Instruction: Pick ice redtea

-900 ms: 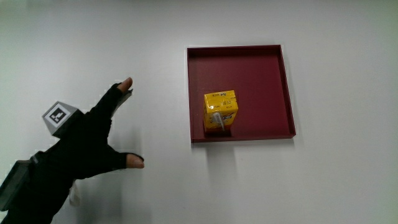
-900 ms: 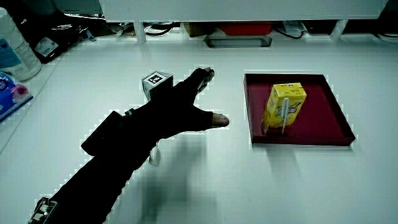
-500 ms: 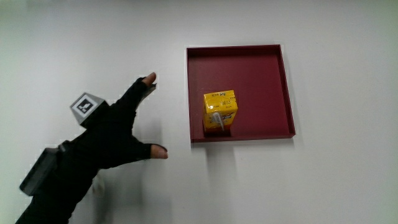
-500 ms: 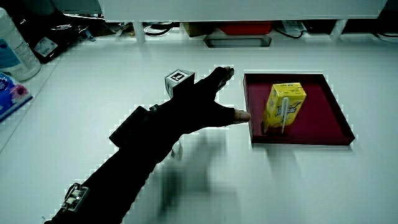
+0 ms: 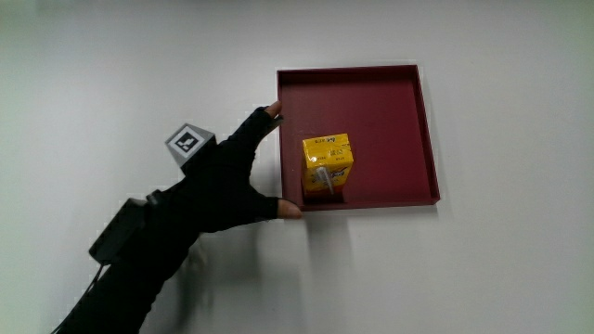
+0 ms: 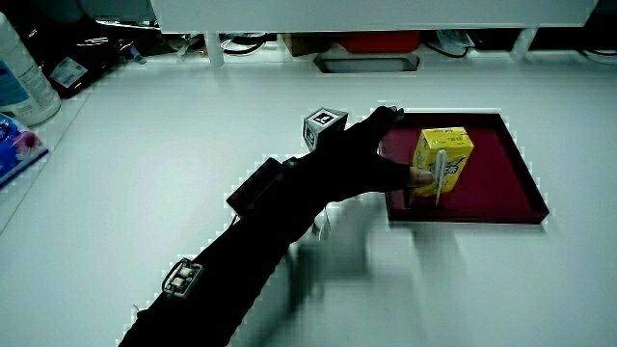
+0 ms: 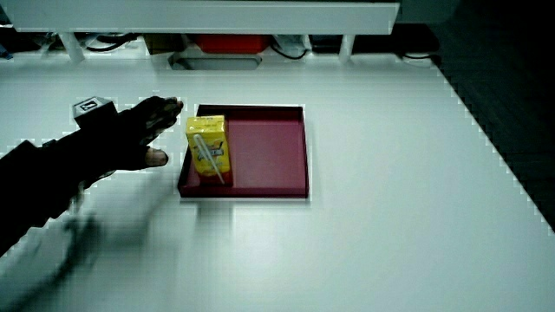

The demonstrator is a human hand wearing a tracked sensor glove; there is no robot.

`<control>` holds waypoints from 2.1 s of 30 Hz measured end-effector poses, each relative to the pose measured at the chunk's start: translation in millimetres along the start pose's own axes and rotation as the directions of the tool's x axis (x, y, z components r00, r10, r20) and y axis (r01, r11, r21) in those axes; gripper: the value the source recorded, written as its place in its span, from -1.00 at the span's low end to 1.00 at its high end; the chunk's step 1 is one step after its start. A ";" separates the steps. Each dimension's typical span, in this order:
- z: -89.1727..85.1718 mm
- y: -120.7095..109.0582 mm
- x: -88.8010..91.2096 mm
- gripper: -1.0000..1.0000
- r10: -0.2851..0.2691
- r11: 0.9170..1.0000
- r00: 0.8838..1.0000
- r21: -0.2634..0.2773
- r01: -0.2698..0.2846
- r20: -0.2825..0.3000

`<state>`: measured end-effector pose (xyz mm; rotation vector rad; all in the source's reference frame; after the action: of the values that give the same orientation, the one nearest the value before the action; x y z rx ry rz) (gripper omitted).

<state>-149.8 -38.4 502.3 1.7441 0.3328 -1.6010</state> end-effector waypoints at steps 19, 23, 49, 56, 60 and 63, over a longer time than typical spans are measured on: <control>-27.1 37.9 -12.3 0.00 -0.051 0.999 0.998 0.002 0.051 0.035; -26.2 37.1 -14.0 0.07 -0.051 0.998 0.998 0.030 0.050 0.034; -21.1 36.3 -16.3 1.00 -0.149 0.979 0.989 0.145 0.146 0.008; -22.2 33.4 -19.0 1.00 -0.176 0.972 0.984 0.164 0.168 0.036; -20.4 29.9 -13.0 1.00 -0.206 0.964 0.977 0.183 0.192 0.061; -17.5 25.8 -0.1 1.00 -0.232 0.959 0.971 0.177 0.219 0.051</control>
<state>-120.3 -44.9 510.3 1.8233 0.3812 -1.8993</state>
